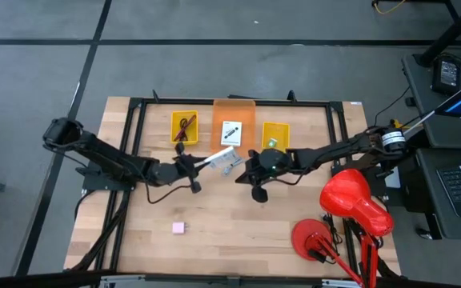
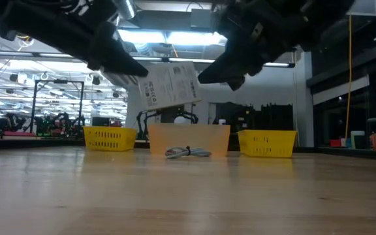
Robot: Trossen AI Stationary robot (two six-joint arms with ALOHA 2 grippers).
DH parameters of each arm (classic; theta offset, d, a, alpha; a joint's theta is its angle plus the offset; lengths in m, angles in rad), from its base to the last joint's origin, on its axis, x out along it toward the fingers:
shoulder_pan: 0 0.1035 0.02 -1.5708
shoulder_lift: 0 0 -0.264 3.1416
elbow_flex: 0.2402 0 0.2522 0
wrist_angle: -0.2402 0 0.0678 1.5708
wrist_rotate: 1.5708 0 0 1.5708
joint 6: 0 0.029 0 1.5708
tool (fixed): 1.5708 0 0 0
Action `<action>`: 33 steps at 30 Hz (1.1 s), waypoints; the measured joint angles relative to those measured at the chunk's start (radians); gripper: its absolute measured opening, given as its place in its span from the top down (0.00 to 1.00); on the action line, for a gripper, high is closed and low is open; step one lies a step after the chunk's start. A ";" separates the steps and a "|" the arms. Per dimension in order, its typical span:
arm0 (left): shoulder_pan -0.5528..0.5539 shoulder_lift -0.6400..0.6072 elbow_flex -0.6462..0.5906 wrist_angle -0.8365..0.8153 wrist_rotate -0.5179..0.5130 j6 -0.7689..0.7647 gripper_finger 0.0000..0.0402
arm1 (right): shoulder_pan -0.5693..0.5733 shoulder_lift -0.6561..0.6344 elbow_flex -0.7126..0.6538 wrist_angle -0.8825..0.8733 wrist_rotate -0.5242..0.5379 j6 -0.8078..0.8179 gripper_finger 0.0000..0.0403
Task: Pick and place items into bin
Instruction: Put the card reader box into the orange bin
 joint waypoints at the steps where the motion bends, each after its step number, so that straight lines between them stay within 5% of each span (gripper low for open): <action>1: -0.013 0.000 0.000 0.000 -0.023 0.018 0.89 | -0.001 -0.003 -0.030 0.054 0.000 0.014 1.00; 16: -0.068 0.039 0.002 0.047 -0.096 0.285 0.89 | -0.013 -0.012 -0.283 0.518 -0.034 -0.024 1.00; 26: -0.020 0.212 0.178 0.060 -0.239 0.625 0.89 | -0.038 -0.012 -0.311 0.579 -0.035 0.001 1.00; 33: 0.110 0.288 0.278 0.025 -0.265 0.706 0.89 | -0.040 -0.012 -0.311 0.578 -0.020 -0.005 1.00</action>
